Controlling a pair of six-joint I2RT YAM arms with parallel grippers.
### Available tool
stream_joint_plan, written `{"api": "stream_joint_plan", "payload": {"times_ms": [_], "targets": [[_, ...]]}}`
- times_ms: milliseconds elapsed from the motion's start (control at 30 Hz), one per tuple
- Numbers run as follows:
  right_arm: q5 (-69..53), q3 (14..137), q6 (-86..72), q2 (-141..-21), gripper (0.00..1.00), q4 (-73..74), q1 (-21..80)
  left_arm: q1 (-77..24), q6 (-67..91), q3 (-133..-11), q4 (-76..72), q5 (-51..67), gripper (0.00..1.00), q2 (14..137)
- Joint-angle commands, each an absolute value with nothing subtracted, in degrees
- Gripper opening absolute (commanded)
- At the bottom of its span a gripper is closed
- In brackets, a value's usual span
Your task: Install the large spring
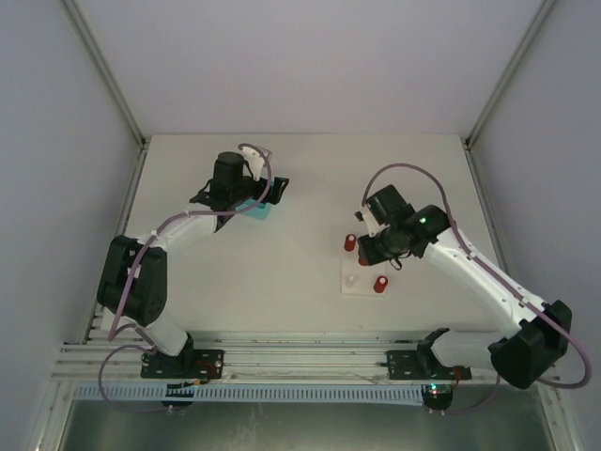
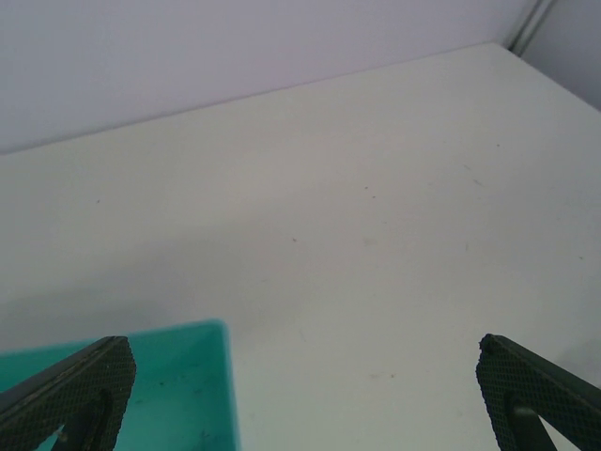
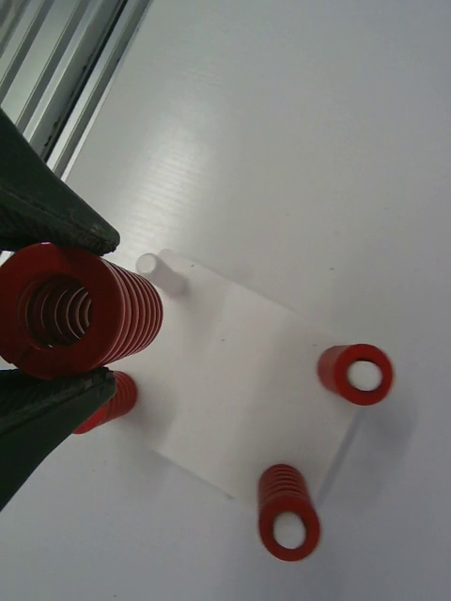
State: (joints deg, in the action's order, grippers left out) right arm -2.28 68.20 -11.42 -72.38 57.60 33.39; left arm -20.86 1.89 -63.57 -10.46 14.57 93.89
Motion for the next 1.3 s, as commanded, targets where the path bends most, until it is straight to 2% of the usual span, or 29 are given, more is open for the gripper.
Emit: {"api": "stream_joint_plan", "payload": {"times_ms": [0,367,1133,1267], "targets": [[0.88,65.56,-14.42,-70.41,0.00,58.18,36.60,-20.42,3.64,-66.26,-8.28,10.34,0.99,91.92],[2.52,61.75,-15.29,-72.18,0.00,53.37,41.87,-20.06,2.95,-66.43,-6.78,9.41,0.99,90.96],[1.93,56.40,-14.06,-75.65,0.00,47.35,42.49,-20.05,2.02,-65.38,-5.40,7.31,0.99,88.77],[2.27,55.84,-13.51,-77.38,0.09,45.61,42.46,-20.05,2.09,-65.67,-5.22,7.40,0.99,88.86]]}}
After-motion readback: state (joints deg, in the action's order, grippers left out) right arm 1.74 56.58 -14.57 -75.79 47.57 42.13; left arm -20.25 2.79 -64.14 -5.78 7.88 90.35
